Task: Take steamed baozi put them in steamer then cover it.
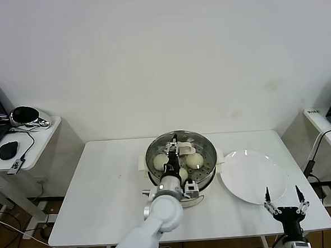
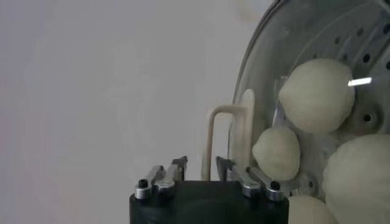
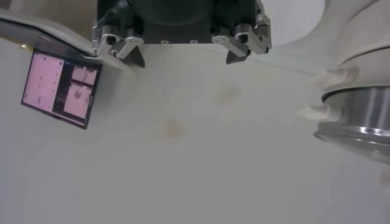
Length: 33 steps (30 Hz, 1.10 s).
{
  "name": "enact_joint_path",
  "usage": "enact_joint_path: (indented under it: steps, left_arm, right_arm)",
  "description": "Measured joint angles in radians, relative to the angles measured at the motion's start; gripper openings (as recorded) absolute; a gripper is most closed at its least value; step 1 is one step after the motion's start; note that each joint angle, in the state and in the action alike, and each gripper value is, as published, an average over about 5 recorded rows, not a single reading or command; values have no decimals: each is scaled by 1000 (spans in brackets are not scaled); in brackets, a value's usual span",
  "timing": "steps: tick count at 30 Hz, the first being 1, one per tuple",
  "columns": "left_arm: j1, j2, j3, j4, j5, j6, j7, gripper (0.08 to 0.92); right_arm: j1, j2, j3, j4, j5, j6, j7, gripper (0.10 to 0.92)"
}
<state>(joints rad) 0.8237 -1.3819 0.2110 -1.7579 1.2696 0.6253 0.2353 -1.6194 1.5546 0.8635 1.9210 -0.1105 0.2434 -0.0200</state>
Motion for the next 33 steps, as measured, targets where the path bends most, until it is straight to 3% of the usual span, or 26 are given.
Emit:
enact_joint_path:
  steps: [7,10,15,23,33]
  left_arm:
    - [85,72,-27,-143,-116,-22,-46,765]
    - [146,116,-68,-219,-203,-49,-82,812]
    - [293,169,-194,-318,-435,-158,-185,822]
    - [576,175,-440,-426,-905,-352,-356,823]
    - [861,126,-592,-459,-1270,-503,-439,823]
  right_arm:
    - [-3,0,-9,-9,-9,3,1,823]
    - [-3,-4,-14,-12,-7,3,0,823]
    - [-8,-16,-31,-23,5,5,-8,823]
    - [-31,-54,-61,-34,49,7,-34,823]
    - [-91,-134,-110,-9,166,-23,-101,823]
